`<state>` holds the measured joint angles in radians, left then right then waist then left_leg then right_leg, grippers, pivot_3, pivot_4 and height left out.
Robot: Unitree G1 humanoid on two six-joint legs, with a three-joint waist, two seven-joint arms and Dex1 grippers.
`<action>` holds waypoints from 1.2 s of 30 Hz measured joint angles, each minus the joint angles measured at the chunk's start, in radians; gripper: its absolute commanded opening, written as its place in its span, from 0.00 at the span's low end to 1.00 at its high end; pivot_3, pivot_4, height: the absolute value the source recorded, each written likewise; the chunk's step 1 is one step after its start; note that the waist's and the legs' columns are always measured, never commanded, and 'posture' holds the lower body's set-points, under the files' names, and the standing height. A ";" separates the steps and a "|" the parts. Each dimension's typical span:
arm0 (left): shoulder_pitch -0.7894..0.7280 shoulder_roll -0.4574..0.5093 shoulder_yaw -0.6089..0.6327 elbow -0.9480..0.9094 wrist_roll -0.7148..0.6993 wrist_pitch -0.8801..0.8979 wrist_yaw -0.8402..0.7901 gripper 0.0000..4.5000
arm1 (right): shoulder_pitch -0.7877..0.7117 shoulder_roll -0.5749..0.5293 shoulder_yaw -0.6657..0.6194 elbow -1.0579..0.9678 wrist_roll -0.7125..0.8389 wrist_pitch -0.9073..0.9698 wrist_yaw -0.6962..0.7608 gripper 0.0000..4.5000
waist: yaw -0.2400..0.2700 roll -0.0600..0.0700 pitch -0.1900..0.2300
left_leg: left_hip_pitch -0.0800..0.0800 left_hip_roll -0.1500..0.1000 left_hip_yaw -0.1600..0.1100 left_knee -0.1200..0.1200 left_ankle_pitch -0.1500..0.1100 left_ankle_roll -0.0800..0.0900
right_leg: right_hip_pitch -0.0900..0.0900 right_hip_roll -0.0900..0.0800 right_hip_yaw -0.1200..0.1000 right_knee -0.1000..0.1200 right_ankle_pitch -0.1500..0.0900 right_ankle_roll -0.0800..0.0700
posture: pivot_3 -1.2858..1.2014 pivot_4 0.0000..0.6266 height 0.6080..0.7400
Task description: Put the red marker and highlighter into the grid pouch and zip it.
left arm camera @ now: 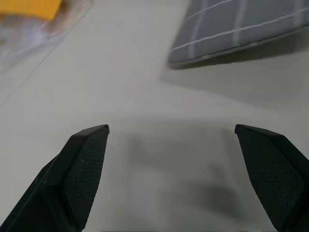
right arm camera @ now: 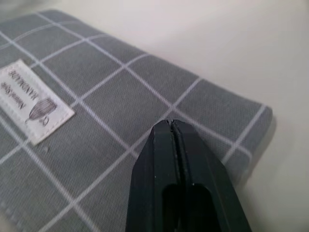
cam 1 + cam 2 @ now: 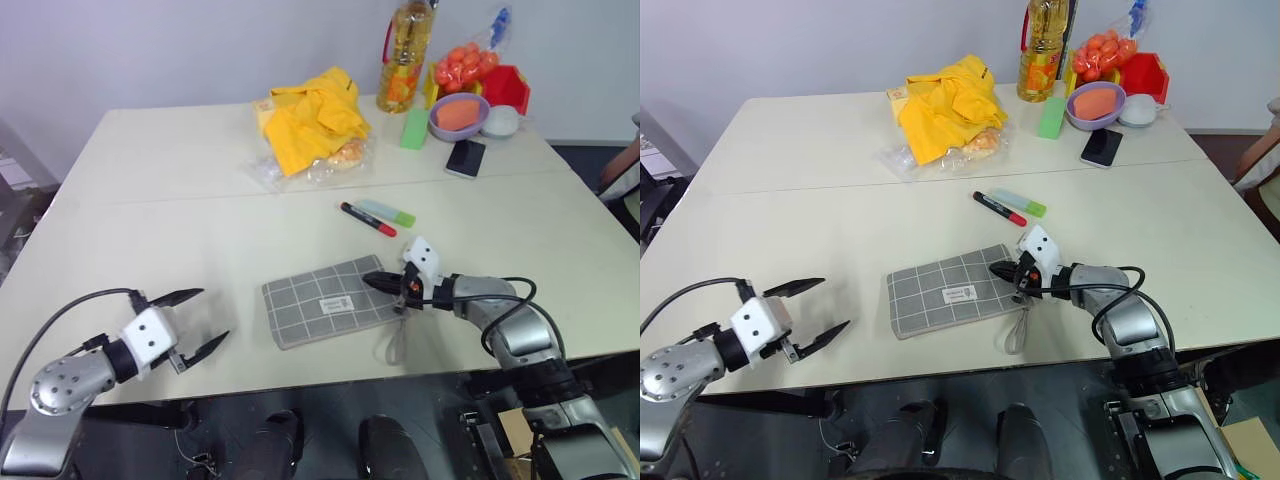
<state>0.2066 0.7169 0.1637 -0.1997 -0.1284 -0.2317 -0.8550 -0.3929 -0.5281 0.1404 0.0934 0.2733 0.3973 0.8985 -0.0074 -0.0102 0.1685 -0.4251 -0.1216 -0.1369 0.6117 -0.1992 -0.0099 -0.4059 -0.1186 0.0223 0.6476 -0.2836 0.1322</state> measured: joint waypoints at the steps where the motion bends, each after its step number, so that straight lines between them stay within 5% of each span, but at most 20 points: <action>1: -0.027 0.000 -0.023 0.016 0.013 -0.034 -0.013 1.00 | -0.003 0.001 0.001 0.004 -0.004 -0.003 0.000 0.02 | 0.000 0.000 0.000 | 0.000 0.000 0.000 0.000 0.000 0.000 | 0.000 0.000 0.000 0.000 0.000 0.000 | 0.52 0.24 1.00; 14: -0.378 -0.062 -0.322 0.297 0.119 -0.454 -0.098 1.00 | 0.005 0.009 -0.005 0.003 -0.018 -0.013 -0.026 0.02 | -0.004 0.000 0.000 | 0.000 -0.001 0.000 0.000 0.000 0.000 | 0.001 0.001 0.000 0.002 0.001 0.001 | 0.52 0.24 1.00; 18: -0.404 -0.075 -0.376 0.316 0.108 -0.498 -0.124 0.70 | 0.014 0.009 -0.006 -0.009 -0.018 -0.011 -0.041 0.00 | -0.004 0.000 0.000 | 0.000 -0.001 0.000 0.001 0.000 0.000 | 0.001 0.001 0.000 0.002 0.001 0.001 | 0.52 0.24 1.00; 24: -0.395 -0.075 -0.381 0.309 0.036 -0.445 -0.128 0.01 | 0.018 0.009 -0.008 -0.011 -0.017 -0.012 -0.049 0.00 | -0.005 0.000 0.000 | 0.000 -0.001 0.000 0.001 0.000 0.000 | 0.001 0.001 0.000 0.002 0.001 0.001 | 0.52 0.24 1.00; 29: -0.307 -0.084 -0.354 0.224 0.001 -0.272 -0.062 0.01 | 0.016 0.022 -0.044 -0.011 -0.003 -0.020 -0.071 0.00 | -0.007 0.000 0.000 | 0.000 -0.001 0.000 0.001 0.001 0.000 | 0.001 0.001 0.001 0.003 0.001 0.001 | 0.52 0.24 1.00; 36: -0.218 -0.152 -0.179 0.045 -0.103 0.060 0.160 0.00 | -0.029 -0.004 -0.203 -0.038 0.111 0.069 -0.083 0.76 | -0.005 0.000 0.000 | 0.000 -0.001 0.000 0.001 0.001 0.000 | 0.001 0.001 0.000 0.003 0.000 0.001 | 0.52 0.24 1.00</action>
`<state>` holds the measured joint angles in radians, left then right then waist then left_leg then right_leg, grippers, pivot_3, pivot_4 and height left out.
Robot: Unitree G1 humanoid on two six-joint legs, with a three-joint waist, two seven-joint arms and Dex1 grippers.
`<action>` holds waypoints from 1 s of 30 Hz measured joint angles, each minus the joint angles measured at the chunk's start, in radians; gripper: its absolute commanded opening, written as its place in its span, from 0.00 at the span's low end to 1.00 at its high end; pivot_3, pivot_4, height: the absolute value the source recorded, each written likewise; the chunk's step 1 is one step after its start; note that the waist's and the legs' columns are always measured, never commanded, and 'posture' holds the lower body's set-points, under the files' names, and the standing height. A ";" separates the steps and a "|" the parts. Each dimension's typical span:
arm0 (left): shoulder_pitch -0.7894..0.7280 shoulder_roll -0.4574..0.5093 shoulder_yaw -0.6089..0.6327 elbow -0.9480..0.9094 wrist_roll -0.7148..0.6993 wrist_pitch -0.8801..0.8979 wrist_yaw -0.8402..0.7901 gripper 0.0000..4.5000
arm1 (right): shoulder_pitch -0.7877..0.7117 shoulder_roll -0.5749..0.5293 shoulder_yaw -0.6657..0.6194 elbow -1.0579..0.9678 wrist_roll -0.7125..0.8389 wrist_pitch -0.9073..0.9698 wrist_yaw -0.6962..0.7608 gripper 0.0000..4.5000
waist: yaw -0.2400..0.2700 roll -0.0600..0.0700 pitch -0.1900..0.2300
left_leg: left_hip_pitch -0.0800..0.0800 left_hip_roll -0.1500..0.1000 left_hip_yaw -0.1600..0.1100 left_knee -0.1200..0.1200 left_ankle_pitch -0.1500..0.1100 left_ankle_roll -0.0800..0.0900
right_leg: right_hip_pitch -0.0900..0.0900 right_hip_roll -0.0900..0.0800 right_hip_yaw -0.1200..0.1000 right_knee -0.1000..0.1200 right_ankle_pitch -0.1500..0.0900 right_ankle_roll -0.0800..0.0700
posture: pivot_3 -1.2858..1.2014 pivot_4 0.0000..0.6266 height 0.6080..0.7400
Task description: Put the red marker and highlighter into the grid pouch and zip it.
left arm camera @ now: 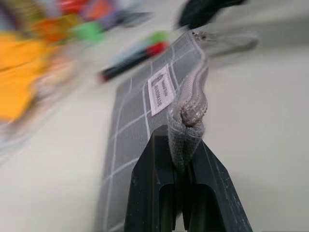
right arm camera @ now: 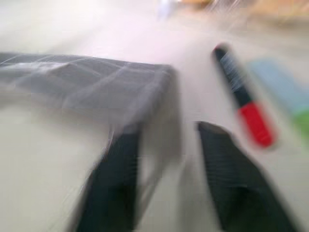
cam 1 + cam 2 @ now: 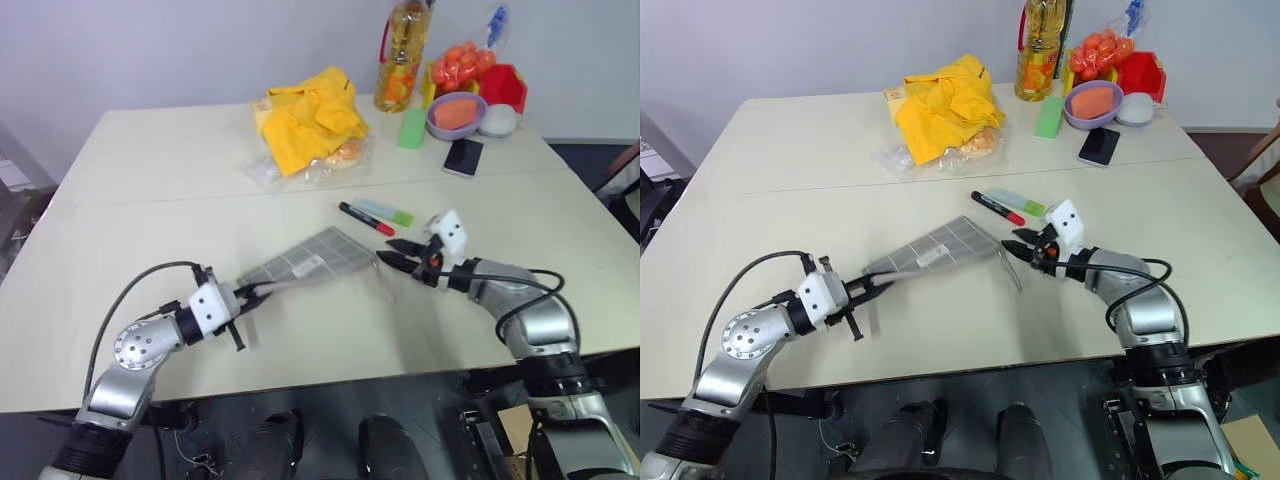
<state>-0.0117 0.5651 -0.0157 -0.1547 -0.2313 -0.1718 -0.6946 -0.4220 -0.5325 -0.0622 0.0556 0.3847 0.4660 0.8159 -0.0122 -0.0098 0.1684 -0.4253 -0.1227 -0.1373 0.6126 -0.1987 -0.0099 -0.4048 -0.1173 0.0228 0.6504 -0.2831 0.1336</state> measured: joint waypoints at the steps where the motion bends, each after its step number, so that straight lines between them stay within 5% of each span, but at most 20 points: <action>1: 0.019 -0.018 0.018 -0.027 0.000 0.032 0.036 0.00 | -0.001 -0.009 -0.028 -0.007 0.030 0.030 0.002 0.76 | 0.001 0.000 0.000 | 0.000 0.000 0.000 0.000 0.000 0.000 | 0.000 0.000 0.000 0.000 0.000 0.000 | 0.52 0.24 1.00; 6: 0.086 -0.056 0.054 -0.083 0.011 0.088 0.123 0.00 | 0.000 -0.021 -0.054 -0.073 0.078 0.111 0.001 0.76 | -0.001 0.000 0.000 | 0.000 0.001 0.000 0.000 0.000 0.000 | 0.000 -0.001 0.000 0.000 0.000 0.000 | 0.52 0.24 1.00; 11: 0.130 -0.053 0.055 -0.127 0.050 0.091 0.137 0.00 | -0.011 0.097 0.046 -0.094 0.045 0.117 -0.067 0.76 | -0.002 0.000 0.000 | 0.000 0.001 0.001 -0.001 0.000 0.000 | -0.001 -0.001 0.001 0.000 0.000 0.000 | 0.52 0.24 1.00; 28: 0.168 -0.051 0.036 -0.135 0.066 0.074 0.083 0.00 | -0.123 0.210 0.161 0.167 -0.137 -0.027 -0.163 0.76 | -0.001 0.001 0.000 | 0.000 0.000 0.001 -0.001 0.000 0.000 | -0.001 0.000 0.000 0.000 0.000 0.000 | 0.52 0.24 1.00; 30: 0.172 -0.051 0.035 -0.136 0.066 0.072 0.077 0.00 | -0.128 0.221 0.162 0.171 -0.143 -0.037 -0.162 0.64 | -0.001 0.001 0.000 | 0.000 0.000 0.001 -0.001 0.000 0.000 | -0.001 0.000 0.000 0.000 0.000 0.000 | 0.52 0.24 1.00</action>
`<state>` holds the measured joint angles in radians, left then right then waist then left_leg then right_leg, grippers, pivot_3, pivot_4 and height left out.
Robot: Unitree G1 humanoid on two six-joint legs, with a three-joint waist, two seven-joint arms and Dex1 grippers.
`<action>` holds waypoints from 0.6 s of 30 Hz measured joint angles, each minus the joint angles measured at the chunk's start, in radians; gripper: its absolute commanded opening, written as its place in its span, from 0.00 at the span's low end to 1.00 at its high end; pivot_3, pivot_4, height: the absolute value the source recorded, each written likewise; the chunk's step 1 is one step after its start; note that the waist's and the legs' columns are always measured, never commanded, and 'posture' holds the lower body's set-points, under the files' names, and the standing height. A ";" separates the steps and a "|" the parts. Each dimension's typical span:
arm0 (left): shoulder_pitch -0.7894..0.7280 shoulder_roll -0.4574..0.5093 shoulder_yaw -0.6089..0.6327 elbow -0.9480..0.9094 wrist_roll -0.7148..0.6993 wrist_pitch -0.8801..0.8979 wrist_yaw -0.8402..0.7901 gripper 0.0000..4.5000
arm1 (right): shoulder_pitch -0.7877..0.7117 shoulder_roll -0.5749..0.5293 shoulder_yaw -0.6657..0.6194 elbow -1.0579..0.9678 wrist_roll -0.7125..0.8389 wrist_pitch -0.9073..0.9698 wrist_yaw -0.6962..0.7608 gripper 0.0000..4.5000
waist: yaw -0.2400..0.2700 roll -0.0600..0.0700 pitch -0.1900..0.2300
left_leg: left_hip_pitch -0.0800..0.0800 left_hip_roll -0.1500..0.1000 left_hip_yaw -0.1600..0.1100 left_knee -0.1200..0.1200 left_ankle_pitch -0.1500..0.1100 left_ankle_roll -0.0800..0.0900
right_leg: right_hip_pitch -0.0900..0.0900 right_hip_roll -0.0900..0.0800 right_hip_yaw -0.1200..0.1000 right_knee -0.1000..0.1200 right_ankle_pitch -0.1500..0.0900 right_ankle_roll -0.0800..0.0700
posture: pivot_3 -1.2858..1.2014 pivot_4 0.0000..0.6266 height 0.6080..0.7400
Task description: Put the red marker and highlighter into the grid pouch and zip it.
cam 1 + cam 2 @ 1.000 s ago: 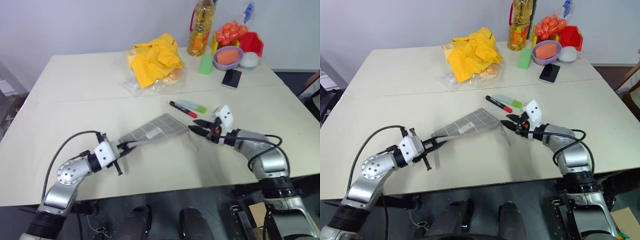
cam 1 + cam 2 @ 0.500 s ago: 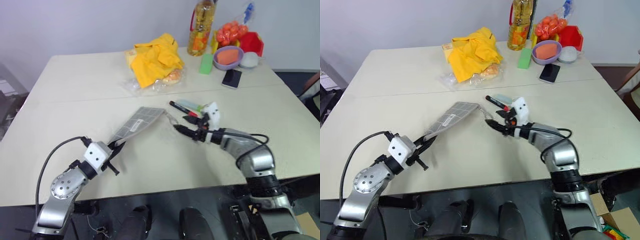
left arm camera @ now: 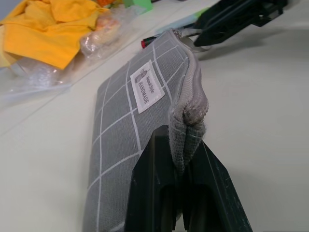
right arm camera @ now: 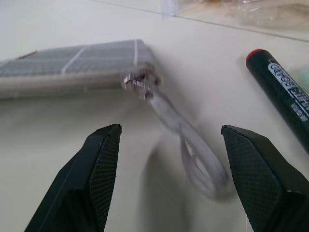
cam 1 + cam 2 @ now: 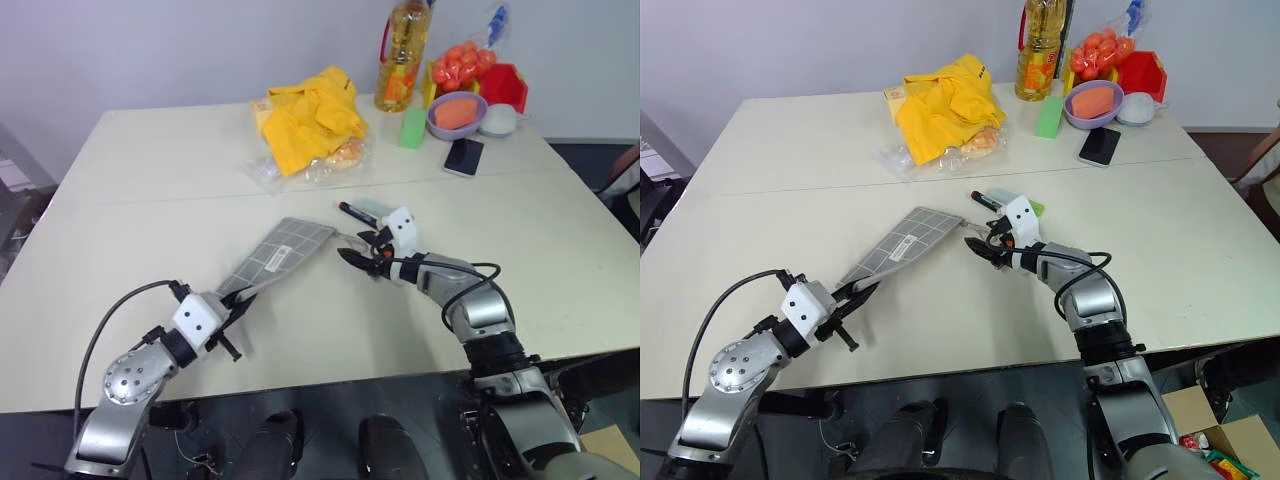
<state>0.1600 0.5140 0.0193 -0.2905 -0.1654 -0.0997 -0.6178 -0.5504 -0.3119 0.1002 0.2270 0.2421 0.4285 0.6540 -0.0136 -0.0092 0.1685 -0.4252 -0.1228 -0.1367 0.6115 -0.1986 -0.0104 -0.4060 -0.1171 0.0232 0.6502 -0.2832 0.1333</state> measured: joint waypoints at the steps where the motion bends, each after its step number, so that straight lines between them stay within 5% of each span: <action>1: 0.001 0.000 -0.001 0.000 0.000 0.000 -0.003 0.00 | -0.002 0.004 0.002 0.002 -0.004 -0.004 0.000 0.58 | 0.000 0.000 0.000 | 0.000 0.000 0.000 0.000 0.000 0.000 | 0.000 0.000 0.000 0.000 0.000 0.000 | 0.52 0.24 1.00; 6: 0.002 -0.003 -0.004 0.000 0.002 -0.004 -0.011 0.00 | -0.006 0.016 0.015 0.003 -0.023 -0.025 0.021 0.02 | 0.001 0.000 0.000 | 0.000 0.000 0.000 0.000 0.000 0.000 | 0.000 0.000 0.000 0.000 0.000 0.000 | 0.52 0.24 1.00; 18: -0.044 -0.080 -0.046 0.000 0.042 0.034 0.044 0.00 | 0.026 -0.038 0.116 -0.178 -0.054 -0.017 0.130 0.01 | 0.003 0.000 0.000 | 0.000 0.000 0.000 0.001 0.000 0.000 | 0.000 0.000 0.000 0.000 0.000 0.000 | 0.52 0.24 1.00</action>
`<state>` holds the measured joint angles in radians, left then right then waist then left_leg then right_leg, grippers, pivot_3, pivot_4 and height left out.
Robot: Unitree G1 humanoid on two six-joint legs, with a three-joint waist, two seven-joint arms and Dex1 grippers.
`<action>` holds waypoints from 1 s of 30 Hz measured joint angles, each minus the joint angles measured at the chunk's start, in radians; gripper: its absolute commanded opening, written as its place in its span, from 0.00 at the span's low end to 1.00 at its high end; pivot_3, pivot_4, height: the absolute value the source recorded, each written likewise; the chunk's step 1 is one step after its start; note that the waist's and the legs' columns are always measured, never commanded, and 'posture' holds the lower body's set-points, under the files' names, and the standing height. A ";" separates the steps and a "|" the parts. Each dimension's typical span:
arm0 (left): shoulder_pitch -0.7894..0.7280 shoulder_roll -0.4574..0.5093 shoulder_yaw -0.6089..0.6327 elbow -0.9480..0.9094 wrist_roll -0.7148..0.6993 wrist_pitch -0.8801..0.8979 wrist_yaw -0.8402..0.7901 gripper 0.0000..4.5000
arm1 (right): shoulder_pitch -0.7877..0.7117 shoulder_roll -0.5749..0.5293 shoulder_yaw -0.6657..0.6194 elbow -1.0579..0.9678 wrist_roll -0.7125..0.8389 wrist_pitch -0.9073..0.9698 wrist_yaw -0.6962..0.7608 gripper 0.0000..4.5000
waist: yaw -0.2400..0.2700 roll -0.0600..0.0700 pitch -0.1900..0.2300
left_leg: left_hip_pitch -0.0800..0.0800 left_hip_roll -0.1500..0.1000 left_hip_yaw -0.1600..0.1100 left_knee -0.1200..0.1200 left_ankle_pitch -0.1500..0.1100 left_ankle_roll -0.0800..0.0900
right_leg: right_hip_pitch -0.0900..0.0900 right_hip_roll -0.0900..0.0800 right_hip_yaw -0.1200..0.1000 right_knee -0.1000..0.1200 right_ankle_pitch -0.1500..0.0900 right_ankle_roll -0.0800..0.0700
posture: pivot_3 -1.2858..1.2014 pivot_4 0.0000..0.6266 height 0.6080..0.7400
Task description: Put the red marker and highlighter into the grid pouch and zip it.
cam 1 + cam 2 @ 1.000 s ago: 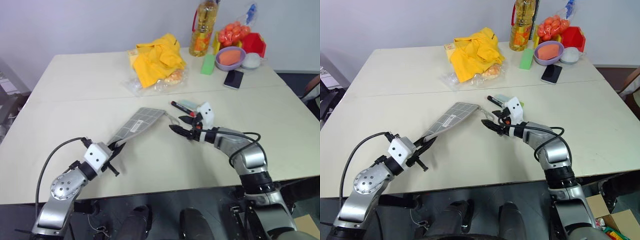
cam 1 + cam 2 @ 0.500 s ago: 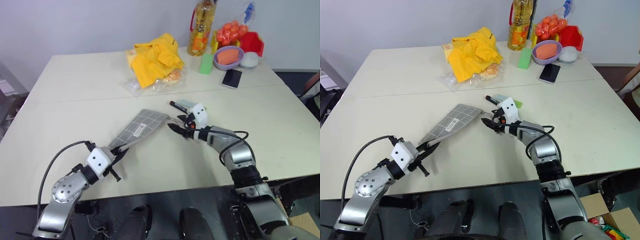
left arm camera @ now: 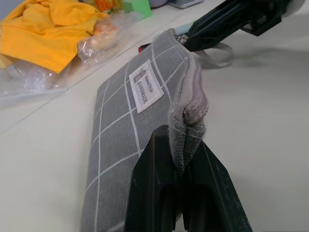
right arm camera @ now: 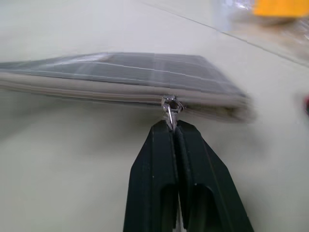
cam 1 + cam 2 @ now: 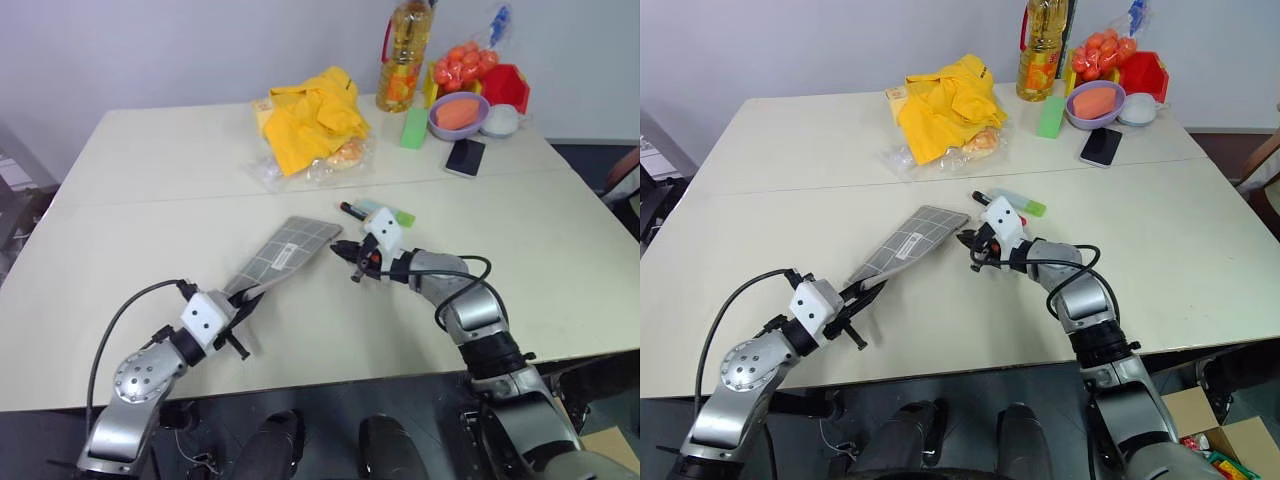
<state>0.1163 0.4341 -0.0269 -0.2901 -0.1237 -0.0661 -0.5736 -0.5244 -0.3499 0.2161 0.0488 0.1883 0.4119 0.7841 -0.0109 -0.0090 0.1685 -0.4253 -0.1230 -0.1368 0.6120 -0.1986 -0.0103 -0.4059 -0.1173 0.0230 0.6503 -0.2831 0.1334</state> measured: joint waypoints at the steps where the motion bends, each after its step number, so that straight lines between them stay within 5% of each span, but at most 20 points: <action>1: -0.013 -0.026 -0.008 0.000 0.013 0.010 0.022 0.00 | 0.005 -0.008 0.027 -0.041 0.000 0.008 0.023 0.01 | 0.000 0.000 0.000 | 0.000 0.000 0.000 0.000 0.000 0.000 | 0.000 0.000 0.000 0.000 0.000 0.000 | 0.52 0.24 1.00; 14: -0.097 -0.137 -0.068 0.008 0.086 0.081 0.144 0.00 | -0.006 -0.014 0.151 -0.220 0.001 0.095 0.113 0.01 | 0.001 0.000 0.000 | 0.000 0.000 -0.001 0.001 0.000 0.000 | 0.000 0.000 -0.001 0.000 0.000 0.000 | 0.52 0.24 1.00; 17: -0.117 -0.152 -0.067 0.017 0.092 0.087 0.166 0.00 | -0.014 -0.012 0.147 -0.225 0.015 0.110 0.123 0.21 | 0.000 0.000 0.000 | 0.000 0.000 -0.001 0.001 0.000 0.000 | 0.000 0.000 -0.001 0.000 0.000 0.000 | 0.52 0.24 1.00; 23: -0.118 -0.135 -0.038 0.017 0.098 0.078 0.201 0.00 | -0.017 -0.047 0.086 -0.218 0.028 0.118 0.097 0.88 | 0.002 -0.001 0.000 | 0.000 0.000 -0.001 0.001 0.000 0.000 | 0.000 0.000 -0.001 0.000 0.000 0.000 | 0.52 0.24 1.00; 30: -0.106 -0.058 0.004 0.048 0.119 0.034 0.199 0.00 | -0.102 -0.094 -0.072 0.063 -0.020 0.123 -0.052 0.88 | -0.001 -0.001 0.000 | 0.000 0.000 0.000 0.000 0.000 0.000 | 0.000 0.000 0.000 0.000 0.000 0.000 | 0.52 0.24 1.00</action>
<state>0.0105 0.3761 -0.0224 -0.2419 -0.0046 -0.0325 -0.3751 -0.6268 -0.4440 0.1443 0.1116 0.1681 0.5352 0.7317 -0.0117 -0.0096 0.1683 -0.4252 -0.1231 -0.1369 0.6119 -0.1983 -0.0107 -0.4054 -0.1170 0.0225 0.6504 -0.2831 0.1335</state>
